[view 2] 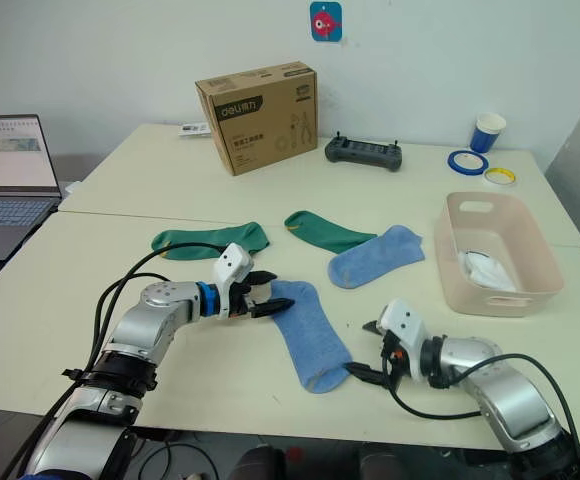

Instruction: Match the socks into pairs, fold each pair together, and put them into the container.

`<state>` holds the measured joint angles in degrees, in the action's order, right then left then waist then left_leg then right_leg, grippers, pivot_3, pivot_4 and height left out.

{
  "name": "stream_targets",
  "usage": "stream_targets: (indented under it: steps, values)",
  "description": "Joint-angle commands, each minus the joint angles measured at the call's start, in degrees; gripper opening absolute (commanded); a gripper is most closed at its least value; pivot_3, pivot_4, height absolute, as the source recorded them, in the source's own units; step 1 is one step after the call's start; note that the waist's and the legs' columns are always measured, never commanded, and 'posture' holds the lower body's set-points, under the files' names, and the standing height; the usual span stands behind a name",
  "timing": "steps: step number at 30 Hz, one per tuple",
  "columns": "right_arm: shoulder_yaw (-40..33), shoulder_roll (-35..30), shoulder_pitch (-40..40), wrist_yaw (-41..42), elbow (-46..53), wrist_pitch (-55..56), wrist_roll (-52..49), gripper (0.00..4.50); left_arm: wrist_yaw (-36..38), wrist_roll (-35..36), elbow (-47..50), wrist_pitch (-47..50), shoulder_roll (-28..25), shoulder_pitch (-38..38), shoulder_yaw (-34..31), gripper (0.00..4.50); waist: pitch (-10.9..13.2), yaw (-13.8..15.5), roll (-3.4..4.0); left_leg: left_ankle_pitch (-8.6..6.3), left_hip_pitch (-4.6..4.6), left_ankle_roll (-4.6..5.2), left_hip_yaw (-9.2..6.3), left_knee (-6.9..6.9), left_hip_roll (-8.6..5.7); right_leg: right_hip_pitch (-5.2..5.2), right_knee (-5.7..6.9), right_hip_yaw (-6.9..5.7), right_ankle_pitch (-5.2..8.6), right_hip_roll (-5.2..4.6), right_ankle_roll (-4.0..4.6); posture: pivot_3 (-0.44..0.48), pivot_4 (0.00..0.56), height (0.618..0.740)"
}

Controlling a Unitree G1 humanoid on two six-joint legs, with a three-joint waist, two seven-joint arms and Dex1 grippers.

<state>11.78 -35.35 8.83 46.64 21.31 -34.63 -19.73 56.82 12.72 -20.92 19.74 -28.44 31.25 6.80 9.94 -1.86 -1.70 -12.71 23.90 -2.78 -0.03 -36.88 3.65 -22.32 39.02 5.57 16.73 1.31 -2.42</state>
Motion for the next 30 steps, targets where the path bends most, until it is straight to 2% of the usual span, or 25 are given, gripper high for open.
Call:
stream_targets:
  steps: [1, 5, 6, 7, 9, 15, 18, 19, 28, 29, 30]
  values:
    - [-0.8, -0.4, 0.5, 1.5, 0.6, 0.7, -0.9, 4.50, 0.7, 0.5, 3.0, 1.1, -0.4, -0.9, -0.3, 4.45, 0.0, 0.0, 0.00, 0.00, 0.00, 0.00, 0.00, 0.00, 0.00, 0.00, 0.00, 0.00, 0.01, 0.00, 0.00, 0.000, 0.150, 0.740]
    - [1.4, -3.3, -0.2, 5.0, 2.0, 0.5, -0.1, 4.50, 0.5, 0.4, 4.7, 2.2, -0.7, -2.0, -0.3, 4.45, 0.0, 0.0, 0.00, 0.00, 0.00, 0.00, 0.01, 0.00, -0.01, 0.01, 0.00, 0.01, 0.01, -0.01, 0.01, 0.000, 0.150, 0.740]
    - [1.7, -3.7, -0.2, 5.4, 2.2, 0.7, 0.2, 4.50, 0.5, 0.3, 4.9, 2.3, -0.9, -2.2, -0.3, 4.06, 0.0, 0.0, 0.00, 0.00, 0.00, 0.00, 0.01, 0.00, -0.01, 0.00, 0.00, 0.00, 0.01, -0.02, 0.01, 0.000, 0.150, 0.740]
    - [2.6, -4.4, 0.0, 5.7, 2.1, 1.9, 1.7, 4.50, 0.6, 0.0, 4.9, 2.3, -1.1, -2.4, -0.1, 3.90, 0.0, 0.0, 0.00, 0.00, 0.00, 0.00, 0.01, -0.01, -0.01, 0.01, 0.00, 0.01, 0.01, -0.01, 0.01, 0.000, 0.150, 0.740]
    - [5.2, -4.8, 0.6, 5.9, 1.1, 4.8, 4.8, 4.50, 0.4, -0.3, 4.4, 2.1, -1.1, -2.3, 0.0, 3.27, 0.0, 0.0, 0.00, 0.00, -0.02, 0.00, 0.01, -0.01, -0.01, 0.01, 0.00, 0.01, 0.00, -0.01, 0.00, 0.000, 0.150, 0.740]
    - [7.3, -2.5, 1.7, 5.4, -1.9, 7.6, 7.6, 4.50, 0.9, -0.8, 4.1, 2.2, -1.2, -2.1, 0.6, 1.37, 0.0, 0.0, 0.00, 0.00, -0.02, 0.00, 0.01, -0.02, -0.01, 0.00, 0.02, 0.00, 0.00, 0.00, 0.00, 0.000, 0.150, 0.740]
    - [8.6, -2.2, 2.3, 6.7, -3.4, 10.2, 9.1, 3.87, 1.4, -1.1, 3.8, 1.8, -1.3, -2.0, 1.0, 0.40, 0.0, 0.0, 0.00, 0.00, -0.02, 0.00, 0.01, -0.02, -0.01, 0.01, 0.01, 0.01, 0.00, -0.01, 0.00, 0.000, 0.150, 0.740]
    - [8.4, -1.8, 2.4, 7.0, -3.5, 10.5, 8.7, 3.52, 1.5, -1.1, 3.7, 1.7, -1.3, -2.0, 1.0, 0.04, 0.0, 0.0, 0.00, 0.00, -0.03, 0.00, 0.02, -0.02, -0.01, 0.01, 0.01, 0.00, 0.00, -0.01, 0.00, 0.000, 0.150, 0.740]
    - [9.4, -0.8, 4.7, 10.7, -7.4, 15.1, 9.8, 0.27, 3.8, -2.7, 0.6, -0.5, 0.1, 1.4, 3.2, 0.00, 0.0, 0.0, 0.00, 0.00, -0.04, 0.00, 0.01, -0.07, -0.02, 0.04, 0.03, 0.00, -0.04, -0.01, -0.05, 0.000, 0.150, 0.740]
    - [9.2, -0.9, 5.0, 11.0, -7.5, 15.2, 9.5, 0.02, 4.5, -2.9, 0.1, -1.4, 0.3, 2.0, 3.5, 0.00, 0.0, 0.0, 0.00, 0.00, -0.04, 0.00, 0.01, -0.08, -0.02, 0.04, 0.03, 0.00, -0.04, -0.01, -0.05, 0.000, 0.150, 0.740]
    - [8.8, -0.9, 5.2, 11.6, -7.3, 14.6, 8.8, 0.02, 5.6, -2.9, -0.2, -2.6, 0.5, 2.7, 3.9, 0.00, 0.0, 0.1, 0.00, 0.01, -0.04, 0.00, 0.00, -0.08, -0.02, 0.04, 0.03, -0.01, -0.05, -0.01, -0.07, 0.000, 0.150, 0.740]
